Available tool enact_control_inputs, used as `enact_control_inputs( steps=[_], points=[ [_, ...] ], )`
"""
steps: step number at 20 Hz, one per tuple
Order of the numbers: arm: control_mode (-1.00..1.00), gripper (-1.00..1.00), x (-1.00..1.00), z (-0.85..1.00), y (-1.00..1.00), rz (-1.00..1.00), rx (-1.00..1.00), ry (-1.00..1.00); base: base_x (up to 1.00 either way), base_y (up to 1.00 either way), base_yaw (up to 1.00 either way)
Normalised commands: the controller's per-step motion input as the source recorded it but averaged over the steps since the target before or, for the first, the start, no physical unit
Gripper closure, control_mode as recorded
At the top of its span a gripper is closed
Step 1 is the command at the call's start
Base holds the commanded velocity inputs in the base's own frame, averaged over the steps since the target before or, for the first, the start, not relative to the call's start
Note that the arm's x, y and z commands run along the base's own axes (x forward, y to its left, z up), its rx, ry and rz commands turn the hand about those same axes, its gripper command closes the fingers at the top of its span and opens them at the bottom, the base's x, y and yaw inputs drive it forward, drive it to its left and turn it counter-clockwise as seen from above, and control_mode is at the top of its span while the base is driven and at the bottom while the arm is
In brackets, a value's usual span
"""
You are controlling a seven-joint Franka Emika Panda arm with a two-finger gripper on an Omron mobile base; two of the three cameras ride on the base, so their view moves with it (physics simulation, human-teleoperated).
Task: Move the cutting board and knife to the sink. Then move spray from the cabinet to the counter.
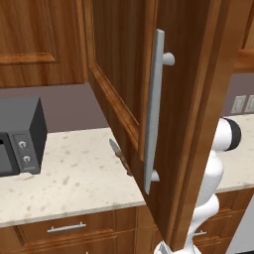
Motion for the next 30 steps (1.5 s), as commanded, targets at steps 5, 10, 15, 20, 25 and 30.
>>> enact_control_inputs(
  steps=[5, 10, 15, 20, 25, 30],
  points=[
    [-1.0, -1.0, -1.0, -0.81, -1.0, -0.01, 0.0, 0.07, 0.0, 0.0, 0.0],
    [-1.0, -1.0, -1.0, -0.84, -1.0, -0.02, 0.0, 0.1, 0.0, 0.0, 0.0],
    [-1.0, -1.0, -1.0, -0.86, -1.0, -0.04, 0.0, 0.1, 0.0, 0.0, 0.0],
    [-1.0, -1.0, -1.0, -0.86, -1.0, -0.07, 0.0, 0.12, 0.0, 0.0, 0.0],
    [-1.0, -1.0, -1.0, -0.84, -0.95, -0.1, 0.0, 0.12, 0.0, 0.0, 0.0],
    [-1.0, -1.0, -1.0, -0.85, -0.88, -0.17, 0.01, 0.06, 0.0, 0.0, 0.0]
  ],
)
